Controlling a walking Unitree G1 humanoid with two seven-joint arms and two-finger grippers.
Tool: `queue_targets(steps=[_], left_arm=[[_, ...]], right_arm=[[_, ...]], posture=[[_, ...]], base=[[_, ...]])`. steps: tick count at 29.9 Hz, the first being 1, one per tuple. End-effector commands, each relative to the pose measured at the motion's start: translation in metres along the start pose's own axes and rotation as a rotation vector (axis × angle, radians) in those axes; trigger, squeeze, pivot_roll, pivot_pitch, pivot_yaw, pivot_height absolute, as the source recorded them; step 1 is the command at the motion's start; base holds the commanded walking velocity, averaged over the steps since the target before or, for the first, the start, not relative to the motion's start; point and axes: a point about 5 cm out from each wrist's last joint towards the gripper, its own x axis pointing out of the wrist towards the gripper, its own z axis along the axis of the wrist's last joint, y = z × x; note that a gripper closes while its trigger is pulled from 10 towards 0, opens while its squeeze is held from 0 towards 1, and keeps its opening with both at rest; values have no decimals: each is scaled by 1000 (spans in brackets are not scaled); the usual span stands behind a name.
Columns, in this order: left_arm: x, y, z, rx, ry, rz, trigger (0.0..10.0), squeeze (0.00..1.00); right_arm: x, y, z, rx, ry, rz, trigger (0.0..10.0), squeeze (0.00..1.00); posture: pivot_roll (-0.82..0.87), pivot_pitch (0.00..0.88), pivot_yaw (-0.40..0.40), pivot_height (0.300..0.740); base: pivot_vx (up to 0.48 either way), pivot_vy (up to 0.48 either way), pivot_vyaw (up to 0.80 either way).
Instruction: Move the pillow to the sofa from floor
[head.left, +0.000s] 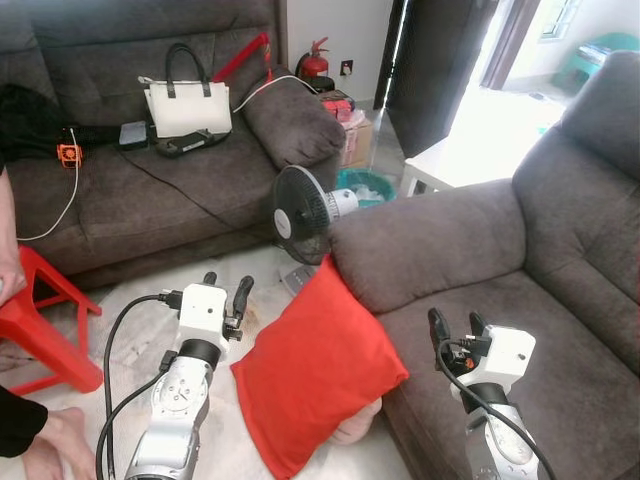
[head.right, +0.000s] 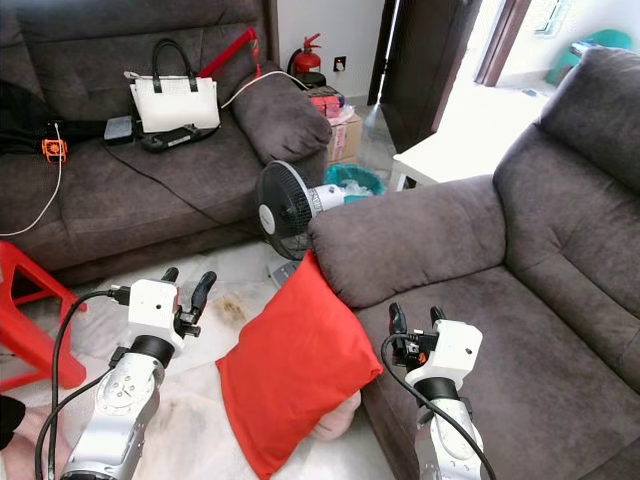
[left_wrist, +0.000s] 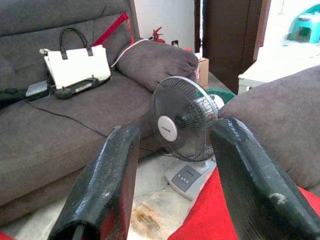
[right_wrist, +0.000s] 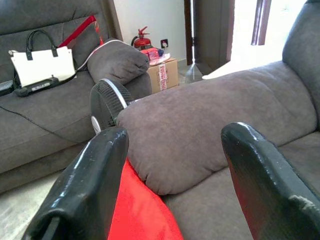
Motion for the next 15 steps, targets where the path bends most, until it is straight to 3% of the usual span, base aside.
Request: queue_targets(steps=[1, 7, 11, 15], left_arm=[[1, -2, -2, 0, 21, -16, 10000, 0], [1, -3, -3, 1, 23, -22, 10000, 0], [1, -3, -3, 1, 26, -21, 10000, 0], [1, -3, -4, 2, 26, -22, 10000, 0]], right_arm=[[2, 0, 0, -10, 10, 4, 10000, 0], [2, 1, -1, -10, 16, 6, 10000, 0], [2, 1, -1, -9, 18, 7, 10000, 0], [2, 1, -1, -9, 20, 8, 10000, 0]], posture=[[78, 59, -56, 740], [77, 60, -57, 740], [77, 61, -59, 740], [78, 60, -59, 740]], base=[[322, 0, 0], [107, 0, 0], [322, 0, 0], [0, 0, 0]])
